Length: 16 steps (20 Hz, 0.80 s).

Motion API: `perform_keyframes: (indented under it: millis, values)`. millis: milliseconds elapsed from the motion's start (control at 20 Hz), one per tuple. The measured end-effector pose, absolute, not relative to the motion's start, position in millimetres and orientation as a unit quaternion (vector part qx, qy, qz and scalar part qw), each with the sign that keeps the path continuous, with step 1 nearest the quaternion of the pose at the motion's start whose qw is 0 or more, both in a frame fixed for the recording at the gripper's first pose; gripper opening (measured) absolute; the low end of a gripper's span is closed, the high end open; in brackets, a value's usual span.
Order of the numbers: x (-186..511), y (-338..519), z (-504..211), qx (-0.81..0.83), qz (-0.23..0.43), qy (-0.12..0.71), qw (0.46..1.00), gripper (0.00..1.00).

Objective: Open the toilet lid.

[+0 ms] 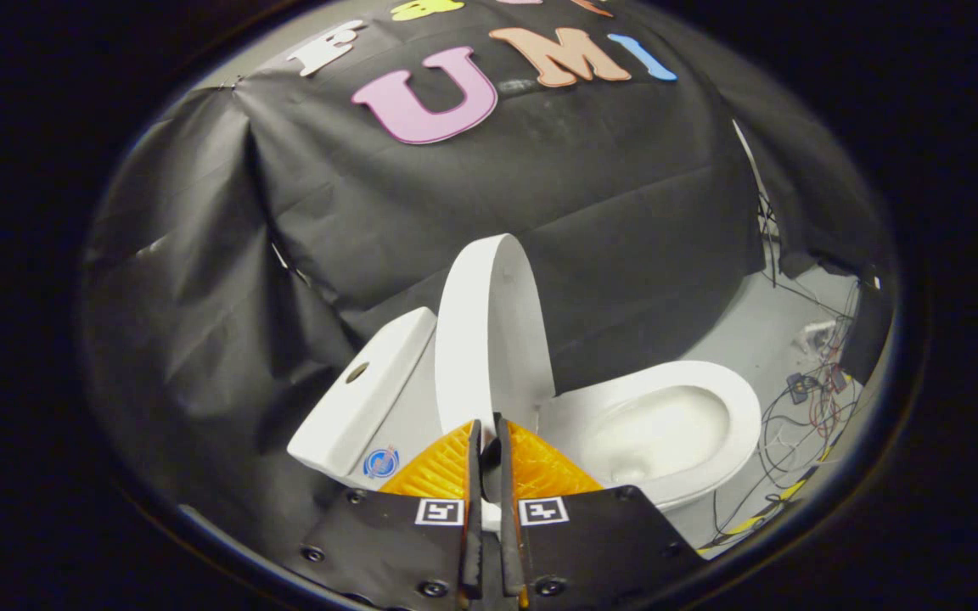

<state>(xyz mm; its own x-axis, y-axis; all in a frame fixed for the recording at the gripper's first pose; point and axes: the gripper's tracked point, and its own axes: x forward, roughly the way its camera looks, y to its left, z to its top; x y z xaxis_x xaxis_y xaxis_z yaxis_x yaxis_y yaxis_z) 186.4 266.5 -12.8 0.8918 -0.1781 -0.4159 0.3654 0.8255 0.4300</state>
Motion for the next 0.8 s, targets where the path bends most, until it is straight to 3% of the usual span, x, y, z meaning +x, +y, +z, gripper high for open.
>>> perform_keyframes:
  millis: [800]
  values:
    - [232.4, 329.6, 0.8, 0.245, -0.082, 0.143, 0.955, 0.09]
